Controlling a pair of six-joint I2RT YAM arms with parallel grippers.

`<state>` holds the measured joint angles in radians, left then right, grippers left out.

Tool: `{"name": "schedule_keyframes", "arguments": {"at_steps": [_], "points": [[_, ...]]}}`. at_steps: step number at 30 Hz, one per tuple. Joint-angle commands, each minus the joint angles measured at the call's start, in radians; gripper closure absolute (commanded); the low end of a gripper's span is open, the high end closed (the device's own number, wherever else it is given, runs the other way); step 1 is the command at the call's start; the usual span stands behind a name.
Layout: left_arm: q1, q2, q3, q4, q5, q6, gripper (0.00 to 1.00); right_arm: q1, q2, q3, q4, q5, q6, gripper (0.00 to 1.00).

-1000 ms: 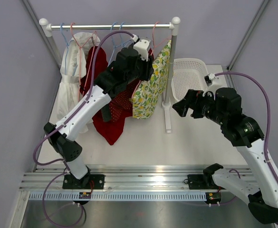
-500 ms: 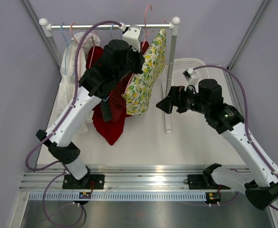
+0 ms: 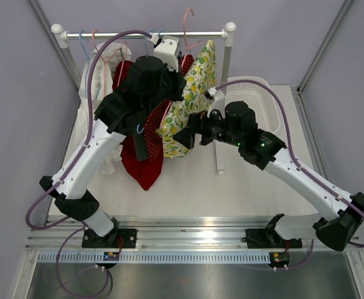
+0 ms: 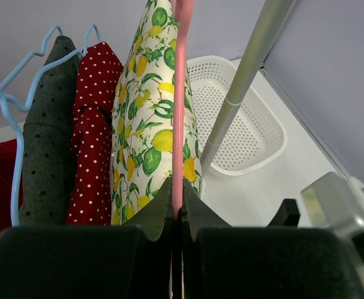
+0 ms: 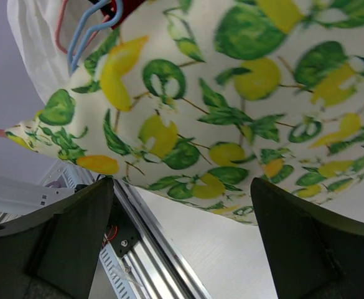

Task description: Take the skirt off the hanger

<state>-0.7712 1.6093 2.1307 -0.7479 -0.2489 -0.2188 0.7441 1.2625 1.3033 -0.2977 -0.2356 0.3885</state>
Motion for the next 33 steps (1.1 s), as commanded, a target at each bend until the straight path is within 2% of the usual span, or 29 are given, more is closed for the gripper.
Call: {"name": "schedule_keyframes", "arguments": {"at_steps": [1, 7, 8, 9, 11, 14, 19, 24, 26, 29, 33], "points": [[-0.010, -0.046, 0.011, 0.084, -0.013, -0.027, 1.00, 0.064, 0.037, 0.062, 0.089, 0.059, -0.034, 0.01], [-0.011, -0.052, 0.009, 0.088, 0.008, -0.056, 1.00, 0.097, 0.072, 0.041, 0.137, 0.107, -0.031, 0.02], [-0.011, -0.052, 0.008, 0.090, 0.010, -0.060, 1.00, 0.100, 0.069, 0.036, 0.143, 0.116, -0.030, 0.16], [-0.011, -0.055, 0.005, 0.090, 0.014, -0.062, 1.00, 0.100, 0.067, 0.027, 0.150, 0.130, -0.034, 0.38], [-0.011, -0.063, -0.005, 0.097, 0.017, -0.068, 1.00, 0.100, 0.058, 0.019, 0.157, 0.154, -0.036, 0.74], [-0.011, -0.078, -0.029, 0.111, 0.019, -0.074, 1.00, 0.100, 0.032, -0.001, 0.163, 0.197, -0.040, 1.00], [-0.011, -0.101, -0.066, 0.128, 0.013, -0.079, 1.00, 0.100, -0.026, -0.048, 0.187, 0.205, -0.043, 1.00], [-0.011, -0.104, -0.048, 0.101, -0.068, -0.041, 1.00, 0.104, -0.147, -0.097, 0.068, 0.234, -0.023, 1.00], [-0.011, -0.111, -0.035, 0.081, -0.101, -0.010, 1.00, 0.104, -0.216, -0.134, -0.007, 0.315, -0.022, 1.00], [-0.011, -0.129, -0.035, 0.056, -0.170, 0.030, 1.00, 0.106, -0.427, -0.196, -0.127, 0.511, -0.023, 1.00], [-0.011, -0.152, -0.073, 0.032, -0.208, 0.047, 1.00, 0.104, -0.604, -0.171, -0.251, 0.700, -0.033, 1.00]]}}
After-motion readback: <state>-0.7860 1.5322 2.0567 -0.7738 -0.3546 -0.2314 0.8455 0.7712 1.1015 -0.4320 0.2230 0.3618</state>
